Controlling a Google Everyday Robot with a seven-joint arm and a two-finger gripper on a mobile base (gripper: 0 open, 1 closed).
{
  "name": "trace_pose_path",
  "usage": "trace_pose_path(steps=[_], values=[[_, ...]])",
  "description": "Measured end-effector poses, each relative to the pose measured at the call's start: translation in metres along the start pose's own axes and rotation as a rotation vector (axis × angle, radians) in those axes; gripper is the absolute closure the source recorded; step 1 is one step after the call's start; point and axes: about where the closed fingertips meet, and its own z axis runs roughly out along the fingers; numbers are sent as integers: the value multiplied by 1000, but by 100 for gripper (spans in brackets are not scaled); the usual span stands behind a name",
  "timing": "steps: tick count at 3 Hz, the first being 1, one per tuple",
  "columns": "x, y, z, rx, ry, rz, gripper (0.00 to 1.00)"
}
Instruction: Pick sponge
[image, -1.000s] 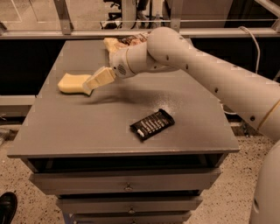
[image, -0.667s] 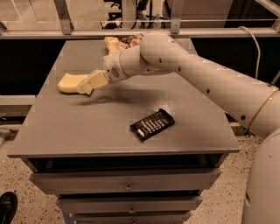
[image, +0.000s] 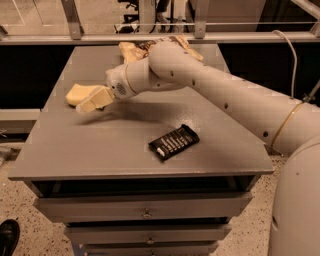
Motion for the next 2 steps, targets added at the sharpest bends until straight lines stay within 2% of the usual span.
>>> trace_pose_path(steps=[1,2], values=[[8,9,9,-14,22,-3,18],[15,11,9,-7,38,-3,41]])
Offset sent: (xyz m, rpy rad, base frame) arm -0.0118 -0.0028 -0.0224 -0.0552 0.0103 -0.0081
